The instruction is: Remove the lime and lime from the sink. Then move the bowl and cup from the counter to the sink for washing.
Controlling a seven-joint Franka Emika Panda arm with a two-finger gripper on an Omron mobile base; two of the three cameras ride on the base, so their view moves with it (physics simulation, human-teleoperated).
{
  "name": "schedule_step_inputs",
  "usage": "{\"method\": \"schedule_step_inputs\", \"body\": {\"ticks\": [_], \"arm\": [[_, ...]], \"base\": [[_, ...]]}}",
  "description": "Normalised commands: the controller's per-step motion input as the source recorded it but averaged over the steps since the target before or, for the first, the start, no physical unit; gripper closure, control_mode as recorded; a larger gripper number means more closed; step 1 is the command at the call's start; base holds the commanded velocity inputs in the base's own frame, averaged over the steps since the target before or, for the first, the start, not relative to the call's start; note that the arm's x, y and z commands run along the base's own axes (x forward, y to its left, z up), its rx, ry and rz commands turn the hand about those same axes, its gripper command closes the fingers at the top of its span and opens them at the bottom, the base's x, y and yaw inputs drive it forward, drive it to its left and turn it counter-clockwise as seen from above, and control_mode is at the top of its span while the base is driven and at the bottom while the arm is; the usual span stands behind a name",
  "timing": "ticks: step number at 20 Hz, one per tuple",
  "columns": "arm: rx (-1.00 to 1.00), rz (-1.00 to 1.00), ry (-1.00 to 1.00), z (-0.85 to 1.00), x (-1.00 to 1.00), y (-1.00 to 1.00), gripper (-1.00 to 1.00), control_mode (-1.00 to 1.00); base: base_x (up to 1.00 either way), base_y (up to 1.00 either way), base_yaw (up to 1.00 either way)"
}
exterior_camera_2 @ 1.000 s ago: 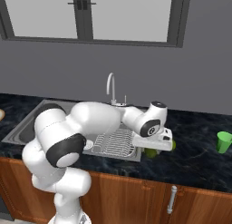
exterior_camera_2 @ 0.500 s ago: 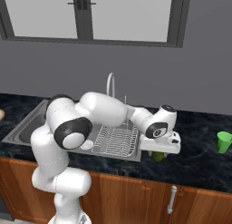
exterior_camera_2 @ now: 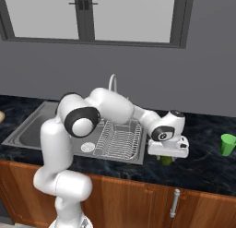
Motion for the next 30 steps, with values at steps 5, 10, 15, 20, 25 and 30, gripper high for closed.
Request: {"method": "schedule_step_inputs", "body": {"ticks": [5,10,15,20,25,30], "arm": [[0.0,0.02,0.0,-0.18,0.14,-0.16,1.0,-1.0],[0.0,0.01,0.0,-0.17,0.15,-0.11,1.0,-1.0],[0.0,0.01,0.0,-0.17,0.1,-0.08,1.0,-1.0],[0.0,0.0,0.0,-0.19,0.08,-0.05,1.0,-1.0],[0.0,0.0,0.0,-0.21,0.06,0.0,-1.0,-1.0],[0.0,0.0,0.01,-0.2,0.04,0.0,-1.0,-1.0]], "base": [[0.0,0.0,0.0],[0.0,0.0,0.0],[0.0,0.0,0.0],[0.0,0.0,0.0],[0.0,0.0,0.0],[0.0,0.0,0.0]]}}
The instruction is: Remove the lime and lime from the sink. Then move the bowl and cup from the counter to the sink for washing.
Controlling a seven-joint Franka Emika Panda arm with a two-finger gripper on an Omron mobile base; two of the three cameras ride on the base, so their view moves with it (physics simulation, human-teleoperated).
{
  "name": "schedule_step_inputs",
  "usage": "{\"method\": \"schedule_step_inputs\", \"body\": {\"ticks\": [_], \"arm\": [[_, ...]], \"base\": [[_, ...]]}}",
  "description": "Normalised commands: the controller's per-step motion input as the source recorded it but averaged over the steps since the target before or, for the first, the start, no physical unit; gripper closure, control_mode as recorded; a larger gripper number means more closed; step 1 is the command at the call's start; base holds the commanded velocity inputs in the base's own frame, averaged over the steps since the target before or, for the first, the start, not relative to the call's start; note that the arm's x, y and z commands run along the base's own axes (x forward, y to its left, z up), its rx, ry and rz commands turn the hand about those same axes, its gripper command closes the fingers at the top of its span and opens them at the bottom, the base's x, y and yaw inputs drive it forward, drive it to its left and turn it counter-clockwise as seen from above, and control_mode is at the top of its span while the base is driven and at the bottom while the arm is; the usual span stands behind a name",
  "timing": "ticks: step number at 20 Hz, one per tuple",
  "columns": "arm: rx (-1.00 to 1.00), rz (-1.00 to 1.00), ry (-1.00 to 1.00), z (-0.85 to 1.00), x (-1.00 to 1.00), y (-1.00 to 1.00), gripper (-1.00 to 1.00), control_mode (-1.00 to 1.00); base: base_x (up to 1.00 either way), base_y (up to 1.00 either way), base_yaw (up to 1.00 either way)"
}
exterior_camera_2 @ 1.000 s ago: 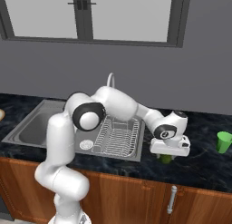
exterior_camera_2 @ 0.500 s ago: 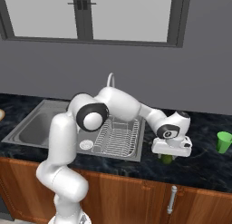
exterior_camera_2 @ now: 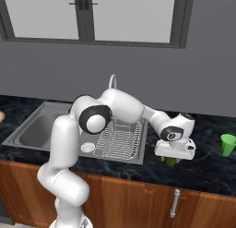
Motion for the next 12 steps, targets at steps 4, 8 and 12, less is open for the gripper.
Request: {"method": "schedule_step_inputs", "body": {"ticks": [4,8,12], "arm": [[0.0,0.0,0.0,-0.08,0.02,0.0,-1.0,-1.0],[0.0,0.0,0.0,-0.01,0.0,0.0,-1.0,-1.0],[0.0,0.0,0.0,0.0,0.0,0.0,-1.0,-1.0]], "base": [[0.0,0.0,0.0],[0.0,0.0,0.0],[0.0,0.0,0.0]]}}
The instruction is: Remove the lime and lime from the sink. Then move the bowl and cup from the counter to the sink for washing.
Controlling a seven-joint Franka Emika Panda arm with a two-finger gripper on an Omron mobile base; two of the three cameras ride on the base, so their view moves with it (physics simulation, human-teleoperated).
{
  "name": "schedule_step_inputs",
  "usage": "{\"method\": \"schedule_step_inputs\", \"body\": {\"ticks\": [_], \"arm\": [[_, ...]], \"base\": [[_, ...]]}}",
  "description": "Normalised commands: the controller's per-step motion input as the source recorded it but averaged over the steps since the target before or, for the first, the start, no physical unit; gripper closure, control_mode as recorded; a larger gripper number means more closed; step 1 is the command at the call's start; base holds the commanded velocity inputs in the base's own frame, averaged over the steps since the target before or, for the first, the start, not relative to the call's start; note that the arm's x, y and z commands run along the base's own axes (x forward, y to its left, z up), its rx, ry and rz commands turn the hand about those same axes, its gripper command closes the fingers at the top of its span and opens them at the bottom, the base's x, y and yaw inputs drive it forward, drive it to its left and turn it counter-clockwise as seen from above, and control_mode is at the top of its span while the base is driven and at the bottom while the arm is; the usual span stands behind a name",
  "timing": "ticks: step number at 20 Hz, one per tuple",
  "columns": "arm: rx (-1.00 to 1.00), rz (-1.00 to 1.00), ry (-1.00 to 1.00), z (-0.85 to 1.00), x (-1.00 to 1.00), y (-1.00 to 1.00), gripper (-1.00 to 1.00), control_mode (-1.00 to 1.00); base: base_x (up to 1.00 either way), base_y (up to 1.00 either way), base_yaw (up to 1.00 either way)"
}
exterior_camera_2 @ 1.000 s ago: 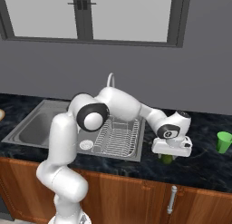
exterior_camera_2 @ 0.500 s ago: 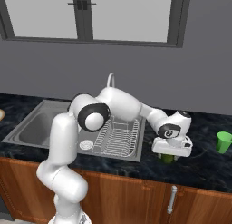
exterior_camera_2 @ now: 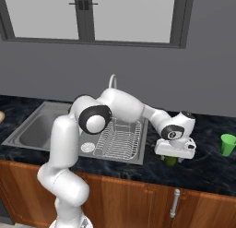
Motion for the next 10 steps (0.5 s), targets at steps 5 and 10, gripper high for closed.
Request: {"method": "schedule_step_inputs", "body": {"ticks": [5,10], "arm": [[0.0,0.0,0.0,-0.03,-0.04,0.0,-1.0,-1.0],[0.01,0.03,0.0,-0.06,0.0,0.0,-1.0,-1.0]], "base": [[0.0,0.0,0.0],[0.0,0.0,0.0]]}}
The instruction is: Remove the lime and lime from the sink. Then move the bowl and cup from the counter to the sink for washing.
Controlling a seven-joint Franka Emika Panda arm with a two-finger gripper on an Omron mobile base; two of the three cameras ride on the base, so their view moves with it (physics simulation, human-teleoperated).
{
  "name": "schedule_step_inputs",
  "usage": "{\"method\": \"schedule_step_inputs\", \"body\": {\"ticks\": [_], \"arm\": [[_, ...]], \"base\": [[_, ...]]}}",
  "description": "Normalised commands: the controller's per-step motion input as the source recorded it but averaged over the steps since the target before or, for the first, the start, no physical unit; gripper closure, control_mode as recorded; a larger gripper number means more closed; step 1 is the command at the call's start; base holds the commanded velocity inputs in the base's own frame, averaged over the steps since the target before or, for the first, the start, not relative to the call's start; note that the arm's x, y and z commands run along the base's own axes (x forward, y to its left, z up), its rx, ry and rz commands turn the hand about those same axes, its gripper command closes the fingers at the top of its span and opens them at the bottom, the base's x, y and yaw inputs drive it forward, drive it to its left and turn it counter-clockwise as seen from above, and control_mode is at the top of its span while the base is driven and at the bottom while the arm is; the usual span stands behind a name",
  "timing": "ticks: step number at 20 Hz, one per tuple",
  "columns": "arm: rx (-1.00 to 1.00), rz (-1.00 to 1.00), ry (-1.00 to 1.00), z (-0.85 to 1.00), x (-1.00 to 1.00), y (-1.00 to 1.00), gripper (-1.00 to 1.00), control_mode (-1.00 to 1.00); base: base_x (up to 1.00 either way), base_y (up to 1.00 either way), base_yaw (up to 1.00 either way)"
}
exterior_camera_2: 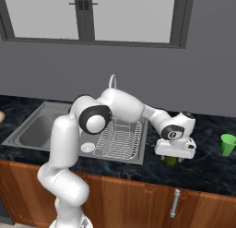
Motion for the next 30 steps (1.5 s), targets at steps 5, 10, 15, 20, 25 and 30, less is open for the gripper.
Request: {"method": "schedule_step_inputs", "body": {"ticks": [5,10,15,20,25,30], "arm": [[0.0,0.01,-0.07,-0.01,0.01,0.0,-1.0,-1.0],[0.01,0.0,-0.11,-0.03,0.0,0.02,-1.0,-1.0],[0.0,0.0,0.0,0.01,0.0,-0.01,-1.0,-1.0],[0.0,-0.05,0.01,0.11,0.0,-0.02,-1.0,-1.0],[0.0,-0.07,0.04,0.11,0.01,-0.02,-1.0,-1.0],[0.03,-0.05,0.0,0.19,0.02,-0.01,-1.0,-1.0]], "base": [[0.0,0.0,0.0],[0.0,0.0,0.0],[0.0,0.0,0.0],[0.0,0.0,0.0],[0.0,0.0,0.0],[0.0,0.0,0.0]]}}
